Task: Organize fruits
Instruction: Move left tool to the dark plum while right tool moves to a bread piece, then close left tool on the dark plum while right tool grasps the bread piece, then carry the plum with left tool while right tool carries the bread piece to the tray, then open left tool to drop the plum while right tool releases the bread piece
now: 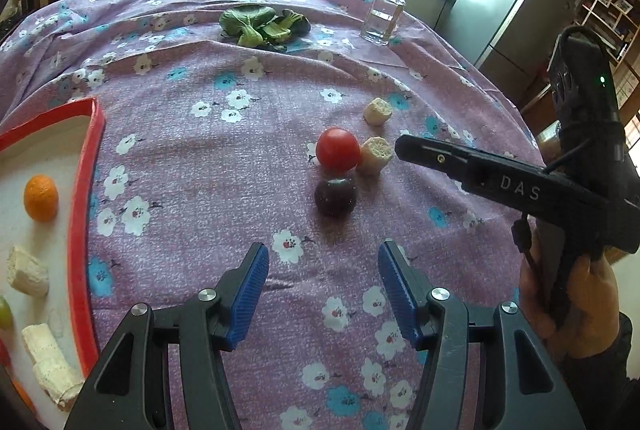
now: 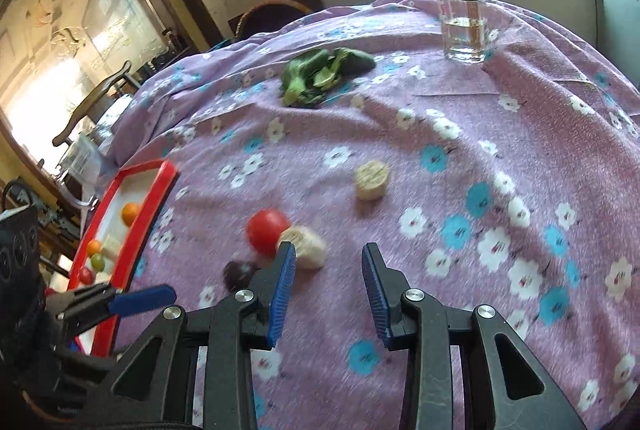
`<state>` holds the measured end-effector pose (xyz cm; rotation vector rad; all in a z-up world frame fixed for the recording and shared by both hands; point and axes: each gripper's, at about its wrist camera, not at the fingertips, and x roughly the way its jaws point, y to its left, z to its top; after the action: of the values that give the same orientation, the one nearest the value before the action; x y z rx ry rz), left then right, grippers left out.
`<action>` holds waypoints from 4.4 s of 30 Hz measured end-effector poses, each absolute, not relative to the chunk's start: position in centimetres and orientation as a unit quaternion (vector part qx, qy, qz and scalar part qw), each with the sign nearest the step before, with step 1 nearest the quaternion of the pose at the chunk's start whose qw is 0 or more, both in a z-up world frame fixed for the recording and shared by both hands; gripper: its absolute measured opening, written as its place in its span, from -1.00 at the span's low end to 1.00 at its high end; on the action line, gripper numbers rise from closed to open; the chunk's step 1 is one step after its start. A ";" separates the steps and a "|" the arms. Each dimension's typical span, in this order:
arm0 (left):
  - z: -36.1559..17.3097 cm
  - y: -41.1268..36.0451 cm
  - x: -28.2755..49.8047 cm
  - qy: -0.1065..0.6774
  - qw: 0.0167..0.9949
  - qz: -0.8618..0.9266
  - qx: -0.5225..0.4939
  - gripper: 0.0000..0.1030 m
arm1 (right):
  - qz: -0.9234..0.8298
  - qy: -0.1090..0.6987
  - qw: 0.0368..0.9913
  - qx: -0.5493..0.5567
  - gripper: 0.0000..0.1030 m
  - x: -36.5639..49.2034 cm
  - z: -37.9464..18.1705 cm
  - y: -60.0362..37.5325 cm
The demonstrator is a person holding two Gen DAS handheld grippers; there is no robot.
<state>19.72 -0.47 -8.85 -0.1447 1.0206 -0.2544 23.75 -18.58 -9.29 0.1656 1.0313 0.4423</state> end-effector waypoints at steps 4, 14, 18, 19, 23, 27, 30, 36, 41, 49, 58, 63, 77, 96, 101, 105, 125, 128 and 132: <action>-9.2 -1.6 21.3 0.480 0.867 -0.120 -0.060 0.08 | 0.201 0.488 0.845 0.086 -0.30 26.0 -9.7 -18.7; -10.5 -2.4 23.6 0.479 0.866 -0.133 -0.058 0.05 | 0.213 0.491 0.840 0.092 -0.27 26.1 -10.1 -18.2; -11.1 -2.8 24.2 0.476 0.867 -0.140 -0.044 -0.27 | 0.235 0.488 0.834 0.103 -0.27 24.5 -9.7 -18.0; -11.1 -2.9 24.3 0.476 0.867 -0.145 -0.041 -0.45 | 0.237 0.488 0.834 0.102 -0.27 24.3 -9.6 -17.9; -11.2 -2.4 23.8 0.477 0.864 -0.154 -0.041 -0.53 | 0.246 0.490 0.830 0.102 -0.27 23.9 -9.3 -17.5; -10.7 -1.1 22.6 0.475 0.866 -0.146 -0.054 -0.53 | 0.261 0.494 0.825 0.090 -0.27 23.4 -9.4 -16.3; -9.6 -0.1 21.2 0.467 0.871 -0.142 -0.063 -0.53 | 0.255 0.501 0.824 0.066 -0.26 23.0 -10.1 -15.2; -7.7 2.0 18.9 0.453 0.878 -0.133 -0.082 -0.53 | 0.237 0.505 0.828 0.049 -0.35 22.8 -10.8 -14.8; -6.5 3.6 17.0 0.445 0.883 -0.119 -0.088 -0.53 | 0.244 0.498 0.831 0.046 -0.39 21.5 -9.8 -14.5; -4.9 6.1 12.5 0.428 0.893 -0.095 -0.096 -0.53 | 0.275 0.479 0.832 0.042 -0.39 18.4 -7.0 -12.5; -3.5 9.5 6.6 0.413 0.902 -0.054 -0.111 -0.53 | 0.322 0.468 0.822 0.027 -0.39 14.4 -5.2 -8.5; -2.9 11.4 3.6 0.405 0.905 -0.034 -0.124 -0.52 | 0.343 0.465 0.816 0.015 -0.39 12.6 -4.6 -6.2; -2.2 16.3 -1.5 0.386 0.909 0.008 -0.156 -0.52 | 0.384 0.462 0.800 -0.010 -0.39 9.6 -4.1 -1.0; -3.3 20.3 -4.3 0.394 0.901 0.046 -0.177 -0.52 | 0.425 0.467 0.774 -0.037 -0.39 7.6 -4.5 4.6; -3.6 20.8 -4.3 0.396 0.899 0.051 -0.179 -0.52 | 0.435 0.474 0.764 -0.047 -0.39 7.0 -5.3 6.2; -4.1 20.9 -3.9 0.403 0.897 0.050 -0.176 -0.52 | 0.437 0.484 0.756 -0.053 -0.39 6.8 -6.4 7.0; -5.3 20.5 -2.9 0.411 0.894 0.059 -0.165 -0.27 | 0.434 0.497 0.749 -0.064 -0.33 6.8 -7.8 7.4; -5.2 20.5 -3.1 0.411 0.894 0.061 -0.167 -0.22 | 0.435 0.494 0.750 -0.061 -0.29 6.7 -7.4 6.9; -5.0 20.4 -3.3 0.411 0.894 0.064 -0.166 -0.17 | 0.434 0.488 0.755 -0.055 -0.29 6.5 -6.7 5.9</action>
<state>-3.26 20.36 -4.96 -0.3432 0.8514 0.1317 6.45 5.93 -6.70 -0.1210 1.0653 0.9468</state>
